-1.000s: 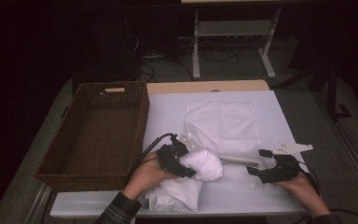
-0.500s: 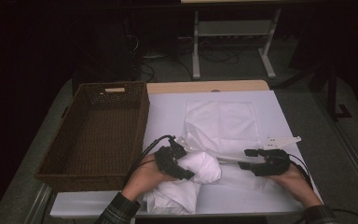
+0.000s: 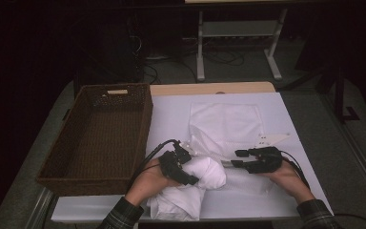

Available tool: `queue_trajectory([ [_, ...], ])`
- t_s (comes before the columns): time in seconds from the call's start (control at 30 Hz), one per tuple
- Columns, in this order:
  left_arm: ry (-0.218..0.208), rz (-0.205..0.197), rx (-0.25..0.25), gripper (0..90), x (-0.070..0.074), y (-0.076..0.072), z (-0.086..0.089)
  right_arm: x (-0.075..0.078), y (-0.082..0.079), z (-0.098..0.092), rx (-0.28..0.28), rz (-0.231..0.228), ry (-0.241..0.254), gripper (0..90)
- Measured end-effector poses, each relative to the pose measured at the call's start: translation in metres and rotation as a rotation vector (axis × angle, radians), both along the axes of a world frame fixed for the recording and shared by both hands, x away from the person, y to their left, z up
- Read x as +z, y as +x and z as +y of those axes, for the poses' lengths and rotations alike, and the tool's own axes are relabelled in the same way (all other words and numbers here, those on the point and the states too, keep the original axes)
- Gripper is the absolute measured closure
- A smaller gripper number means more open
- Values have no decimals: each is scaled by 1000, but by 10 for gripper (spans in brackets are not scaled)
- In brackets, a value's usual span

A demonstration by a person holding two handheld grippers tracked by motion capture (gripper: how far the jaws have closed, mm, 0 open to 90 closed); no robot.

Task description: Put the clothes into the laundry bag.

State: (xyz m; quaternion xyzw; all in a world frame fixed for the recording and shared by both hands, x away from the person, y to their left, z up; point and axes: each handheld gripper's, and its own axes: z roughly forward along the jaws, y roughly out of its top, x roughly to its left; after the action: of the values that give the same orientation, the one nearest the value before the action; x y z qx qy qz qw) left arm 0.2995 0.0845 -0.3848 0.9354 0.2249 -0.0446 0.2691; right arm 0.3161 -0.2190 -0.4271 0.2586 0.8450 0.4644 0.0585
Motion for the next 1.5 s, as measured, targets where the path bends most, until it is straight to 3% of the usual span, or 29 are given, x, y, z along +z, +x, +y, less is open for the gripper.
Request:
queue_trajectory([
  [0.27, 1, 2, -1, 551, 0, 0, 0, -4, 9, 19, 42, 8, -15, 618],
  [0.67, 4, 6, -7, 551, -1, 0, -1, -19, 17, 27, 50, 30, -98, 601],
  [0.87, 6, 8, -9, 550, -2, 0, -1, -22, 20, 27, 41, 26, -116, 665],
  [1.5, 22, 7, -22, 551, -4, -1, -4, -15, 34, 22, -28, -3, -60, 838],
])
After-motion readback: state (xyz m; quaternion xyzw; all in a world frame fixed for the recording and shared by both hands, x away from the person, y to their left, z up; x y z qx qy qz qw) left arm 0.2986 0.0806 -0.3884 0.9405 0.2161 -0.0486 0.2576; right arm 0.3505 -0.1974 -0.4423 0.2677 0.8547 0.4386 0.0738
